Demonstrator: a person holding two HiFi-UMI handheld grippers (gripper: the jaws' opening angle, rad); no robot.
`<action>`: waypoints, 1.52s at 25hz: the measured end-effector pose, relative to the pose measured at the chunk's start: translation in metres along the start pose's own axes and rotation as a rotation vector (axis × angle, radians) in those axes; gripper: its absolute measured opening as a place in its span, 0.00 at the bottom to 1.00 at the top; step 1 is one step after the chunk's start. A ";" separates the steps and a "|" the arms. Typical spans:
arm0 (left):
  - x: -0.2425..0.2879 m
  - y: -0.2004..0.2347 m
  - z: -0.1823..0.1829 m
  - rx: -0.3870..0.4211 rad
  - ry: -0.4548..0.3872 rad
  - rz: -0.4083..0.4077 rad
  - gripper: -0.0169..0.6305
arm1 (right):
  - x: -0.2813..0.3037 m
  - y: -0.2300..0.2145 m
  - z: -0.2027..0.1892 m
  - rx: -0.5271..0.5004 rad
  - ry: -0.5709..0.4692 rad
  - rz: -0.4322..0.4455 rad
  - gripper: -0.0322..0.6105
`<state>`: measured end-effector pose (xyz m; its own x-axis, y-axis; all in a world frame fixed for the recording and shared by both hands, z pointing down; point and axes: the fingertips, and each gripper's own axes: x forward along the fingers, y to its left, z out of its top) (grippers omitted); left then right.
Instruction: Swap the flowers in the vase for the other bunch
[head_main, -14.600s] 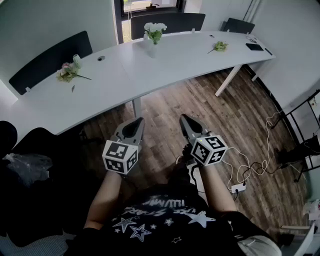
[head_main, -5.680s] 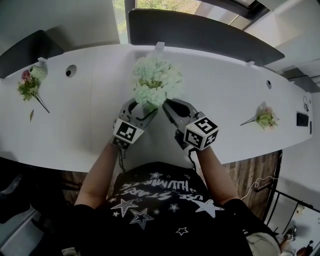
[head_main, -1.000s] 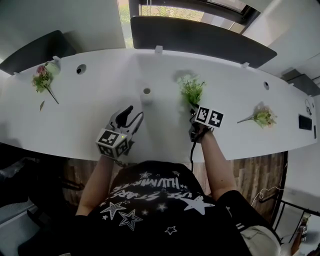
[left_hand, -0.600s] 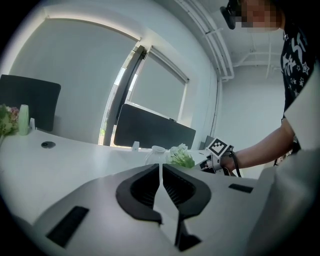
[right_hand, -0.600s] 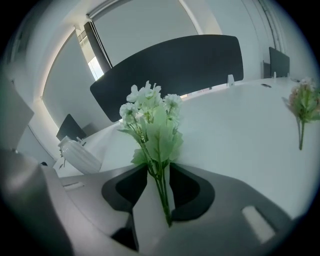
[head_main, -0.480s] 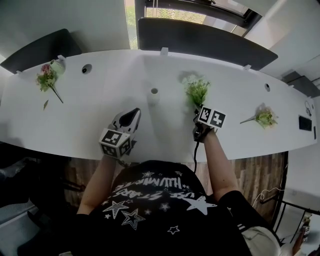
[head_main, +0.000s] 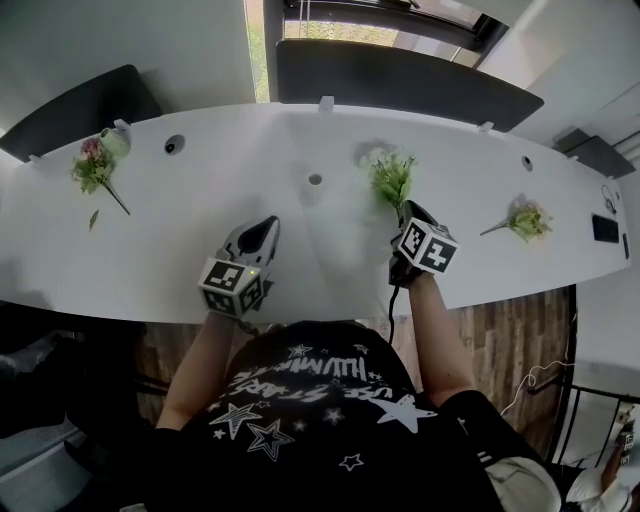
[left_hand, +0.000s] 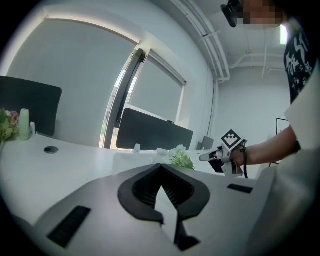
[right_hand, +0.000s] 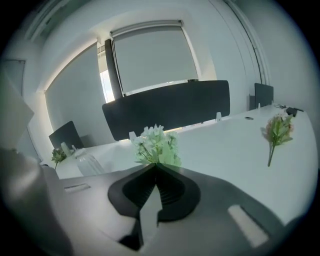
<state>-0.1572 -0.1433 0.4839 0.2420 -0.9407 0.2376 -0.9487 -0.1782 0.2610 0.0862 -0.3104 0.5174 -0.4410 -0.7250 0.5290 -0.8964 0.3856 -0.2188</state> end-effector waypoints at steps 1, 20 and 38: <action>-0.001 0.001 0.000 0.010 0.000 -0.008 0.04 | -0.005 0.008 0.004 -0.002 -0.018 0.018 0.05; -0.018 -0.020 -0.022 0.060 0.071 -0.233 0.04 | -0.113 0.075 -0.038 0.110 -0.119 0.006 0.05; 0.066 -0.157 0.001 0.168 0.057 -0.495 0.04 | -0.181 -0.068 -0.053 0.245 -0.184 -0.203 0.05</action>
<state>0.0079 -0.1777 0.4572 0.6756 -0.7161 0.1752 -0.7365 -0.6454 0.2024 0.2291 -0.1754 0.4796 -0.2337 -0.8718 0.4306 -0.9408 0.0910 -0.3264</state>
